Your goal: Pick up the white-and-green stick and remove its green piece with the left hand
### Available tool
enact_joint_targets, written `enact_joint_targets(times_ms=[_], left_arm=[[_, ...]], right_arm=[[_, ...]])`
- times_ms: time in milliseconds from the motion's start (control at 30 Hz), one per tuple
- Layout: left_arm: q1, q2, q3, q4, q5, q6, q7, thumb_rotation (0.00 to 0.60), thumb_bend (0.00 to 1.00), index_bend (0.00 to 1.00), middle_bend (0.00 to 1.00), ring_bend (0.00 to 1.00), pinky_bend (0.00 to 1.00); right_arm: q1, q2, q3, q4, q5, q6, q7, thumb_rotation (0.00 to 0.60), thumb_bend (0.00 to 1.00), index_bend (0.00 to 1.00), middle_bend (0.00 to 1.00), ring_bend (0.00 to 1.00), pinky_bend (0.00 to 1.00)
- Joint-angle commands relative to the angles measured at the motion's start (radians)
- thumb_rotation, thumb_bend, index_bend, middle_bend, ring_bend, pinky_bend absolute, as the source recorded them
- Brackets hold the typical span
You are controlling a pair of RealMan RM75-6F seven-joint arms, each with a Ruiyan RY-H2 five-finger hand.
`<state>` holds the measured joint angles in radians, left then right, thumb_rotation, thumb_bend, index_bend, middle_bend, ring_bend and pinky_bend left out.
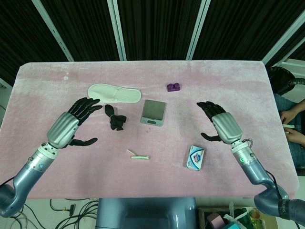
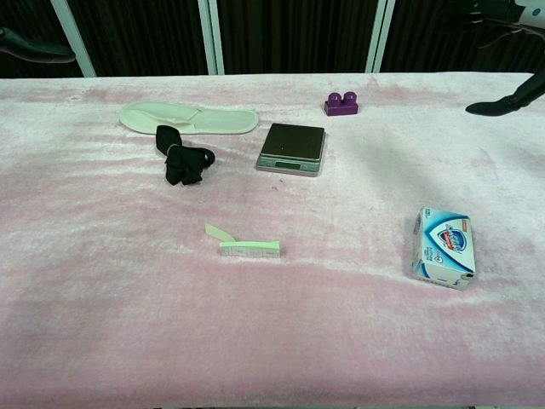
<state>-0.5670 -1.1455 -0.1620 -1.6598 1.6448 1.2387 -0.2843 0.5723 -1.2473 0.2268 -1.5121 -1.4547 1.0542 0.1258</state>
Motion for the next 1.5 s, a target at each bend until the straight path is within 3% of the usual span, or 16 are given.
enact_joint_targets(times_ms=[33,633,767,900,1033,1133,1300,1500], left_arm=[[0.005,0.014,0.005,-0.005,-0.002,0.006,0.01,0.6,0.18,0.12,0.05,0.0,0.0],[0.026,0.047,0.021,-0.013,-0.007,0.038,0.046,0.6,0.18,0.12,0.05,0.0,0.0],[0.042,0.047,0.029,0.003,-0.004,0.062,0.05,0.6,0.18,0.12,0.05,0.0,0.0],[0.093,0.053,0.053,0.013,0.007,0.128,0.074,0.6,0.18,0.11,0.05,0.0,0.0],[0.196,0.034,0.098,0.035,0.013,0.249,0.129,0.6,0.18,0.11,0.05,0.0,0.0],[0.277,0.009,0.131,0.07,0.01,0.339,0.133,0.6,0.18,0.11,0.05,0.0,0.0],[0.375,-0.022,0.162,0.137,-0.015,0.439,0.078,0.6,0.18,0.11,0.05,0.0,0.0],[0.412,-0.041,0.165,0.199,-0.03,0.464,0.049,0.6,0.18,0.11,0.04,0.0,0.0]], right_arm=[[0.006,0.004,-0.007,-0.012,0.013,-0.01,-0.022,0.6,0.2,0.0,0.07,0.05,0.13],[-0.003,0.045,-0.029,-0.074,0.042,-0.013,-0.037,0.6,0.2,0.0,0.08,0.05,0.13],[-0.001,0.057,-0.036,-0.097,0.047,-0.027,-0.035,0.6,0.2,0.0,0.12,0.11,0.15],[0.007,0.06,-0.051,-0.154,0.061,-0.071,0.004,0.6,0.2,0.02,0.3,0.33,0.37],[0.049,0.053,-0.06,-0.215,0.073,-0.17,0.074,0.6,0.2,0.18,0.57,0.57,0.68],[0.088,0.039,-0.051,-0.234,0.093,-0.234,0.107,0.6,0.21,0.25,0.72,0.7,0.82],[0.141,-0.004,-0.03,-0.239,0.163,-0.306,0.11,0.6,0.21,0.3,0.88,0.83,0.97],[0.195,-0.108,-0.036,-0.242,0.293,-0.33,-0.018,0.6,0.21,0.31,0.91,0.87,1.0]])
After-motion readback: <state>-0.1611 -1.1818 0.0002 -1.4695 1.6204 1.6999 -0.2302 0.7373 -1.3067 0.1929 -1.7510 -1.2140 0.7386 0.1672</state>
